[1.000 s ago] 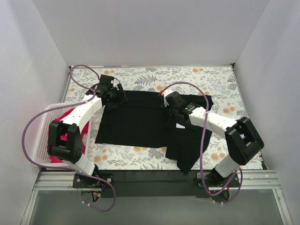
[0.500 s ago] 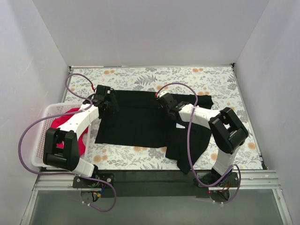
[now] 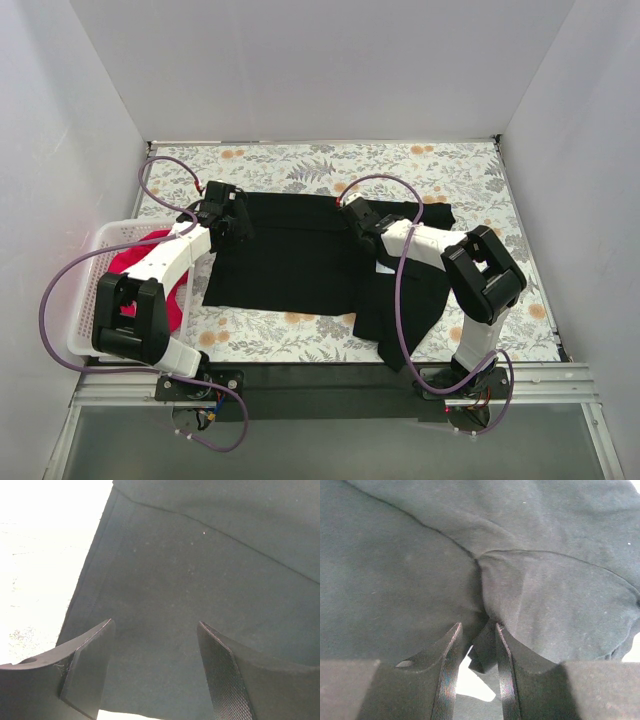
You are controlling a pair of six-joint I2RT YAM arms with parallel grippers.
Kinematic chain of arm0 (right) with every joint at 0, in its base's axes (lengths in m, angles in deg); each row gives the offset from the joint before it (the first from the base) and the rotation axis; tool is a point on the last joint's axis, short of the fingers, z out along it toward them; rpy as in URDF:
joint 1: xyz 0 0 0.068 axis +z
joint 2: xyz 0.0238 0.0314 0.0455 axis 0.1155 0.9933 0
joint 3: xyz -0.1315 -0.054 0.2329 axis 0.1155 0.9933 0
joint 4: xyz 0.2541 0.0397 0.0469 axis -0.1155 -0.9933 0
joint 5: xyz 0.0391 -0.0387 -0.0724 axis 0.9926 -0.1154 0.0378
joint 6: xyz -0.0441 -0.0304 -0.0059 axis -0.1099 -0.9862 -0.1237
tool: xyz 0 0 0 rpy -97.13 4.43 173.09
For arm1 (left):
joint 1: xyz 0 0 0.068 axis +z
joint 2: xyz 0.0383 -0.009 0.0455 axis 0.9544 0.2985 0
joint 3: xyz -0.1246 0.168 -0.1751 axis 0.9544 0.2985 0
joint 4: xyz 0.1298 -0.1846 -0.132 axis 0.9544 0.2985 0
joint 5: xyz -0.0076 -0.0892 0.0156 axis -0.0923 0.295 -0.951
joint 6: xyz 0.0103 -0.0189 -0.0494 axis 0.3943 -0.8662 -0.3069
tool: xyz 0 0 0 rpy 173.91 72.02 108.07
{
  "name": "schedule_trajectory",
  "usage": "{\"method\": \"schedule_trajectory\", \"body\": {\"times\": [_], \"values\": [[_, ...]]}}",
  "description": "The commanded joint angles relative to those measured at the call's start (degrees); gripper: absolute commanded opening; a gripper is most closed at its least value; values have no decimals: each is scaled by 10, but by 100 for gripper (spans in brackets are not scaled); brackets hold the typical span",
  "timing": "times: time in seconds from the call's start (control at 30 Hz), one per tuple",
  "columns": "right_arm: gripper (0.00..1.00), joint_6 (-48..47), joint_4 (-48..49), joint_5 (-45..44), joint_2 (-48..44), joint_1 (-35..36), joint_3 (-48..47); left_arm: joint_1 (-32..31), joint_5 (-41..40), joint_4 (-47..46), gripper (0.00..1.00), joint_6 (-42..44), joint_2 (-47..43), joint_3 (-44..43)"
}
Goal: Fold and stack the t-shirts
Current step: Fold the tshirt
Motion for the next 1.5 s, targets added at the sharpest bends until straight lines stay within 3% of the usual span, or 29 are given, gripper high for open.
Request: {"method": "schedule_trajectory", "body": {"times": [0.0,0.57,1.0,1.27,1.47], "values": [[39,-7,-3,-24,-2,-5,-11,2,-10,-12,66,8,-6,1],[29,-14,-6,-50,3,-5,-2,2,-4,-12,65,11,-8,2],[32,-19,-8,-64,12,-5,9,2,-1,-12,65,14,-6,2],[5,-16,-14,-57,-2,-5,2,2,0,-12,65,15,-4,3],[1,-3,-21,-14,-22,-5,-11,2,2,-13,65,16,-4,2]]}}
